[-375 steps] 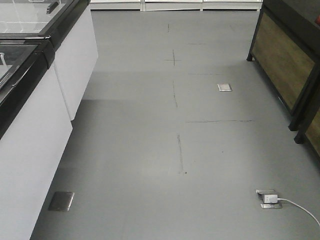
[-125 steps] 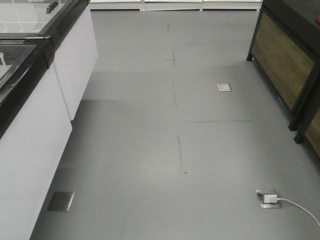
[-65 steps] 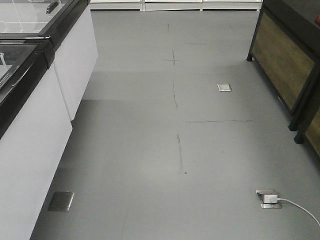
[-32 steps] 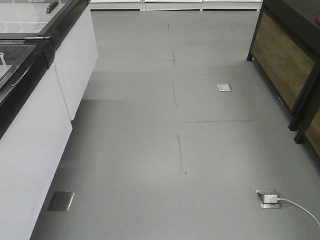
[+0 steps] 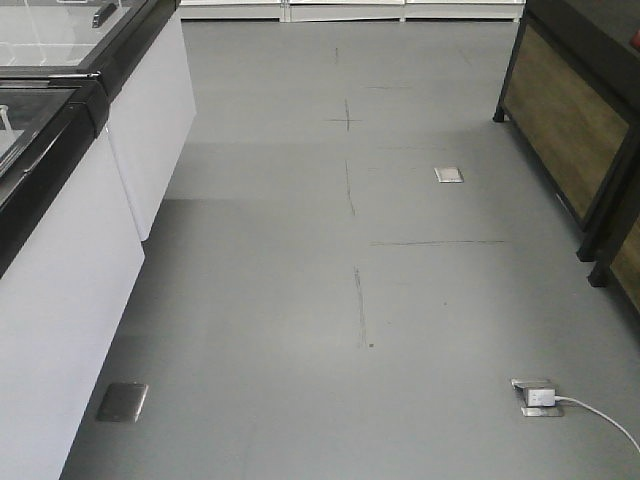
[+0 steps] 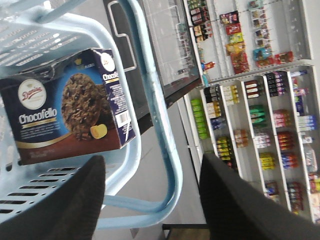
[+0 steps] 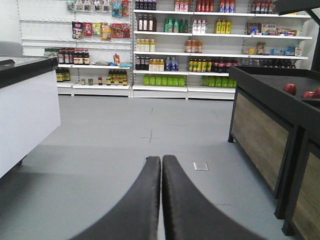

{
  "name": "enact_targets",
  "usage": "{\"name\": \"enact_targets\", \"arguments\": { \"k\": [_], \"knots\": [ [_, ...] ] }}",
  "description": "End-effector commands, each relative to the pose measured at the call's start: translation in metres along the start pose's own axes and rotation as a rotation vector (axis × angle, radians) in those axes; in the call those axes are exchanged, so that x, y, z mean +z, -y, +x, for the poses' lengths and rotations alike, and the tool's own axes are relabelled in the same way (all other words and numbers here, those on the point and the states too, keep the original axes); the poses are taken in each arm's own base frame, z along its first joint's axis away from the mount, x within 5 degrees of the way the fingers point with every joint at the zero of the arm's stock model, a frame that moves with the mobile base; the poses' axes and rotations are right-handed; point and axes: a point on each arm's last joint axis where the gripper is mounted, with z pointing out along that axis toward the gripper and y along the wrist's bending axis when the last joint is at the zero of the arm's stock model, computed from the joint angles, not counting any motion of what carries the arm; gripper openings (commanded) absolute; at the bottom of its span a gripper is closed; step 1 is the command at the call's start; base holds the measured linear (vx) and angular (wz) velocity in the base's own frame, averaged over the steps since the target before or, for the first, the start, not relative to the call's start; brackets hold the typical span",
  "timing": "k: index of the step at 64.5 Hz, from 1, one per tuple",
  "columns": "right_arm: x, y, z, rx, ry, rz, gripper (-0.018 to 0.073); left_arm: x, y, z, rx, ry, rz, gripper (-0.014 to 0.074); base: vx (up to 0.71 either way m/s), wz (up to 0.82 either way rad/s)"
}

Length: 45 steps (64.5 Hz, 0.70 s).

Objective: Left arm holds basket, right arm returns cookies
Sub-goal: 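Lift the light-blue basket with the cookie box using the left gripper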

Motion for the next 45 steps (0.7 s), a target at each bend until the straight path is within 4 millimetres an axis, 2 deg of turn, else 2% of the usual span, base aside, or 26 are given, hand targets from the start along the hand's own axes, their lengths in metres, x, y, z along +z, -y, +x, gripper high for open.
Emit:
{"name": "enact_targets", "arguments": {
  "k": [1,7,25,45],
  "knots": [
    [-0.001,0.0,-0.007,-0.006,0.081,0.003,-0.0008,-0.001,0.022,-0.005,0.018,0.024,0.175,0.0407,0.0,0.0],
    [-0.001,0.0,-0.007,-0.006,0.081,0.003,-0.0008,0.0,0.024,-0.007,0.013,0.035,0.236,0.0407,0.0,0.0],
    [-0.001,0.0,-0.007,-0.006,0.081,0.003,-0.0008,0.012,0.012,-0.012,-0.008,0.025,0.219,0.0407,0.0,0.0],
    [-0.001,0.0,-0.007,-0.006,0.081,0.003,-0.0008,0.03,0.007,-0.008,-0.013,-0.004,0.231,0.0407,0.0,0.0]
  ]
}}
